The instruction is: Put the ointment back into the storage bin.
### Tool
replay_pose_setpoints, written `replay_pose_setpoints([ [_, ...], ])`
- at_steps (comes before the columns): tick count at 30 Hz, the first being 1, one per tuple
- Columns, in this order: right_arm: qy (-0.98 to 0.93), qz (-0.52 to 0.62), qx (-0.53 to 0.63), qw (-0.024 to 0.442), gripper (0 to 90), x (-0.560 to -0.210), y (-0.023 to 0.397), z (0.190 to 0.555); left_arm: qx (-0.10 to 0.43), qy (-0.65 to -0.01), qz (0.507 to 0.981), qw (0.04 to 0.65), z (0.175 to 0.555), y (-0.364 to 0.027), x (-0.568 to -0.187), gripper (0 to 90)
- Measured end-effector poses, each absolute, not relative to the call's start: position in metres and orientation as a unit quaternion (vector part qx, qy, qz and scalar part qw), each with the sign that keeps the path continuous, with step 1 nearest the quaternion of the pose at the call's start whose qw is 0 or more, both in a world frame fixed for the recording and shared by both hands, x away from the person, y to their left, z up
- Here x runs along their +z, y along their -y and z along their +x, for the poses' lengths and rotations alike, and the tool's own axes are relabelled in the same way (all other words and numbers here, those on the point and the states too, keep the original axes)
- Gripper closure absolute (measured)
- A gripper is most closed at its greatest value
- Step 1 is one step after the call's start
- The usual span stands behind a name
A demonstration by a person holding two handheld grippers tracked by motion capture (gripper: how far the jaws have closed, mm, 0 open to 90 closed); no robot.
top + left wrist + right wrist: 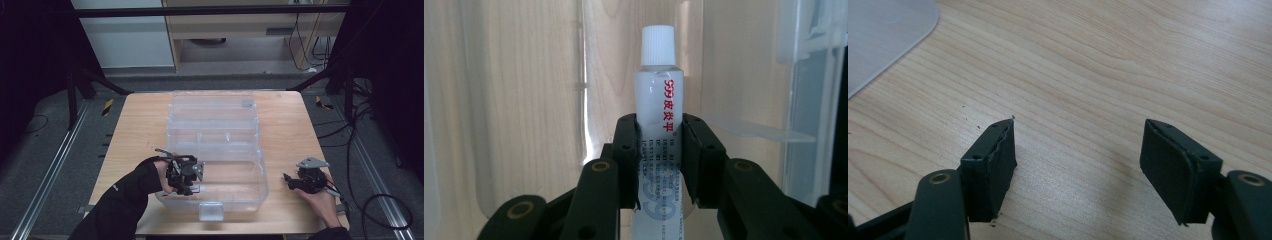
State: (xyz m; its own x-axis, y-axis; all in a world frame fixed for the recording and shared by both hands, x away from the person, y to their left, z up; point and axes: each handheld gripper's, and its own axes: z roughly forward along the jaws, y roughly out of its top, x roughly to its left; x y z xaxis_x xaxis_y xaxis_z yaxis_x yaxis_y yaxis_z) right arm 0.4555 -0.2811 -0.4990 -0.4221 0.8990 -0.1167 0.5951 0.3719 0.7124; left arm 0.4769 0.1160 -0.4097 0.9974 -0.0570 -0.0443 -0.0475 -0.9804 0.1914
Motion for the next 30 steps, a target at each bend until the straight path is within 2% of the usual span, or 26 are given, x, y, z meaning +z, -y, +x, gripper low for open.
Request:
replay_pose_setpoints([
  [2,-0.789,0.473,0.298,0.252,30.7,-0.499,0.281,0.456,-0.031,-0.005,0.995,0.094,0.473,-0.117,-0.413,70.0],
  [4,-0.790,0.473,0.298,0.252,30.6,-0.500,0.280,0.456,-0.029,0.013,0.995,0.093,0.475,-0.116,-0.417,70.0],
  [10,-0.791,0.473,0.297,0.251,30.3,-0.500,0.281,0.456,-0.035,-0.006,0.996,0.086,0.474,-0.115,-0.425,69.9],
  [11,-0.791,0.473,0.297,0.250,30.2,-0.500,0.280,0.456,-0.033,0.015,0.995,0.090,0.477,-0.114,-0.426,69.9],
  [12,-0.792,0.471,0.297,0.252,30.1,-0.500,0.280,0.456,-0.037,-0.006,0.995,0.087,0.474,-0.115,-0.427,69.9],
  [17,-0.792,0.471,0.296,0.251,29.7,-0.500,0.280,0.456,-0.040,-0.010,0.995,0.086,0.474,-0.115,-0.431,69.8],
  [30,-0.792,0.469,0.297,0.252,28.9,-0.501,0.280,0.456,-0.045,0.006,0.996,0.077,0.478,-0.111,-0.442,69.6],
])
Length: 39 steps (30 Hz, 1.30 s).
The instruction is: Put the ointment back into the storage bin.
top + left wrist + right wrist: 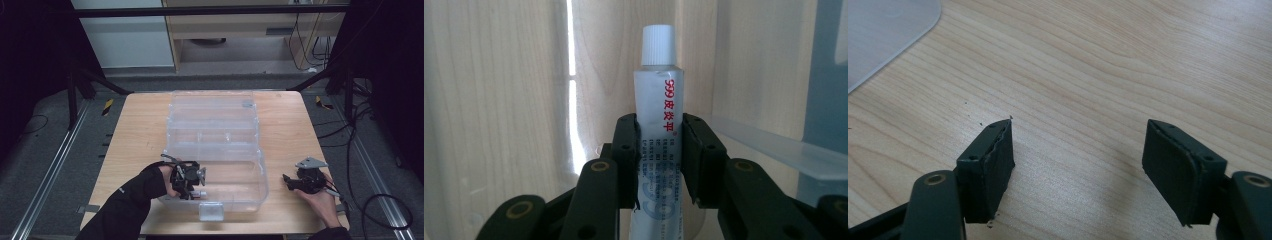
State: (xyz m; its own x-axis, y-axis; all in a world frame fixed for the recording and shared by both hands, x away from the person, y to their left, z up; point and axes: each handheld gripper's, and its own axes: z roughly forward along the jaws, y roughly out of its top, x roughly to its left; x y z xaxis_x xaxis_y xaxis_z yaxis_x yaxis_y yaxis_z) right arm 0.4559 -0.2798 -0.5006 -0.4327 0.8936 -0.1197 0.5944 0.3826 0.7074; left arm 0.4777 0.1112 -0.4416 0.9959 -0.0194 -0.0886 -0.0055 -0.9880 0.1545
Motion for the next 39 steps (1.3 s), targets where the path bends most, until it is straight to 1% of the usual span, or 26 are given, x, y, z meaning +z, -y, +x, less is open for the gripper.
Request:
replay_pose_setpoints([
  [3,-0.793,0.469,0.297,0.251,28.8,-0.500,0.280,0.456,-0.047,-0.010,0.996,0.073,0.476,-0.111,-0.443,69.5],
  [7,-0.793,0.469,0.297,0.251,28.5,-0.501,0.280,0.456,-0.047,-0.011,0.996,0.071,0.476,-0.111,-0.443,69.3],
  [10,-0.794,0.468,0.297,0.251,28.4,-0.501,0.280,0.456,-0.042,0.004,0.997,0.066,0.478,-0.111,-0.445,69.2],
  [14,-0.794,0.468,0.297,0.250,28.3,-0.501,0.280,0.456,-0.045,-0.007,0.997,0.064,0.477,-0.113,-0.444,69.8],
  [19,-0.794,0.469,0.297,0.249,28.2,-0.501,0.280,0.456,-0.037,-0.005,0.996,0.075,0.477,-0.114,-0.442,67.2],
  [20,-0.794,0.469,0.297,0.249,28.2,-0.501,0.280,0.456,-0.034,0.003,0.996,0.086,0.478,-0.115,-0.440,66.4],
  [22,-0.793,0.469,0.297,0.250,28.3,-0.501,0.280,0.456,-0.029,-0.014,0.995,0.096,0.476,-0.119,-0.435,65.6],
  [25,-0.793,0.470,0.296,0.249,28.3,-0.500,0.280,0.456,-0.019,-0.024,0.992,0.121,0.476,-0.125,-0.426,61.9],
  [26,-0.793,0.470,0.296,0.250,28.4,-0.501,0.280,0.456,-0.015,-0.028,0.991,0.128,0.476,-0.126,-0.423,61.9],
  [30,-0.792,0.472,0.296,0.249,28.6,-0.500,0.280,0.456,0.006,-0.018,0.986,0.167,0.481,-0.134,-0.409,59.5],
  [33,-0.792,0.472,0.296,0.248,28.6,-0.500,0.281,0.456,0.014,-0.043,0.978,0.202,0.480,-0.140,-0.400,56.6],
  [39,-0.789,0.478,0.298,0.245,28.4,-0.500,0.281,0.456,0.039,-0.093,0.958,0.267,0.477,-0.156,-0.383,54.4],
])
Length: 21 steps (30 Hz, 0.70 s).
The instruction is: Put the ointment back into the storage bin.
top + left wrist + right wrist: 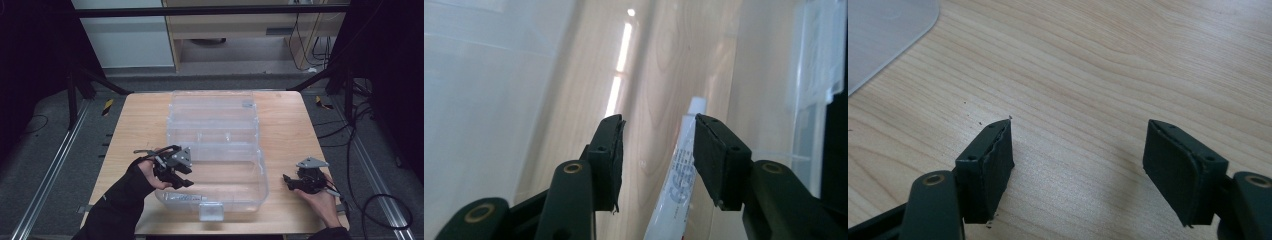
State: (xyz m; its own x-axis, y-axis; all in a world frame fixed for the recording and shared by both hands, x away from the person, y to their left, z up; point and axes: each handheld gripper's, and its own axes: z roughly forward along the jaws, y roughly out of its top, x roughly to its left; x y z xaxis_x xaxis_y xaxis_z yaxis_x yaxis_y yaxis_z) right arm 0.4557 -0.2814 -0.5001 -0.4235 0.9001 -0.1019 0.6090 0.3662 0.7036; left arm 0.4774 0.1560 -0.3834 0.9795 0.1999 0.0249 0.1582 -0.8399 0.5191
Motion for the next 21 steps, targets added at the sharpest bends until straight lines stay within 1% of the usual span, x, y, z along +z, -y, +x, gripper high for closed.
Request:
replay_pose_setpoints([
  [3,-0.786,0.481,0.301,0.245,28.2,-0.500,0.282,0.456,0.048,-0.117,0.947,0.294,0.475,-0.165,-0.378,52.0],
  [7,-0.785,0.482,0.302,0.245,27.9,-0.499,0.283,0.455,0.069,-0.149,0.932,0.323,0.472,-0.177,-0.373,51.6],
  [12,-0.782,0.486,0.305,0.244,27.5,-0.499,0.283,0.455,0.101,-0.213,0.898,0.372,0.469,-0.199,-0.370,50.8],
  [17,-0.782,0.486,0.306,0.244,27.6,-0.498,0.284,0.454,0.116,-0.256,0.872,0.401,0.462,-0.222,-0.366,55.2],
  [21,-0.781,0.487,0.306,0.244,27.6,-0.498,0.284,0.454,0.142,-0.289,0.848,0.420,0.455,-0.246,-0.364,60.7],
])
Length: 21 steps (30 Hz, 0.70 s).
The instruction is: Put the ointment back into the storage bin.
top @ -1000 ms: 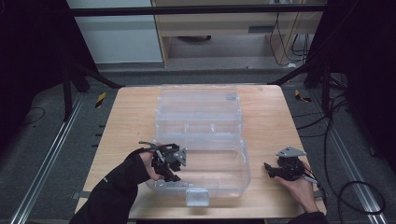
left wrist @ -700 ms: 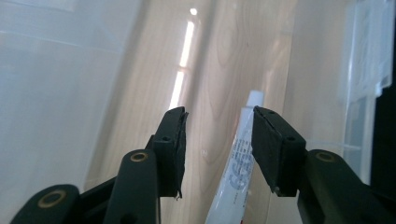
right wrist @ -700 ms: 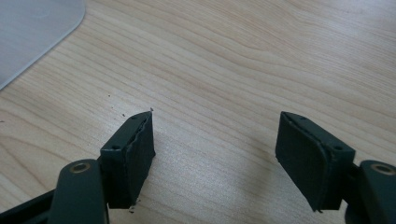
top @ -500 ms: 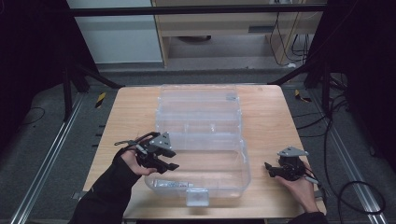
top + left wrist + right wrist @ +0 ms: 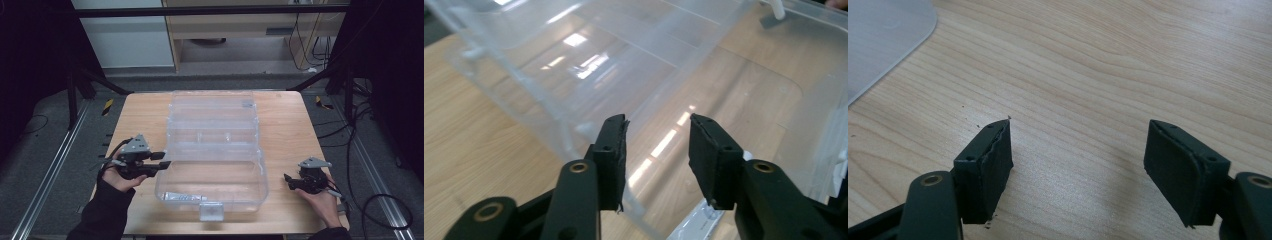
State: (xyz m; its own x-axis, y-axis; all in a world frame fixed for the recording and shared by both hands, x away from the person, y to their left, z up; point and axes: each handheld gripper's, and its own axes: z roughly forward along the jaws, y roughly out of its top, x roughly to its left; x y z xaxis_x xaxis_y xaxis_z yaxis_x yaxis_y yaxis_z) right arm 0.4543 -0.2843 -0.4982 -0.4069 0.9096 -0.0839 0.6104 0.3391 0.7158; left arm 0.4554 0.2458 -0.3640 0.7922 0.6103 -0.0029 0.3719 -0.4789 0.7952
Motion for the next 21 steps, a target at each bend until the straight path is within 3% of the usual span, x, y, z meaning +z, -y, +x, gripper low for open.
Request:
replay_pose_setpoints([
  [9,-0.780,0.488,0.306,0.246,27.6,-0.498,0.285,0.454,0.201,-0.374,0.803,0.417,0.449,-0.284,-0.375,72.1],
  [21,-0.779,0.487,0.309,0.247,28.0,-0.497,0.286,0.453,0.230,-0.457,0.770,0.381,0.455,-0.314,-0.420,69.8],
])
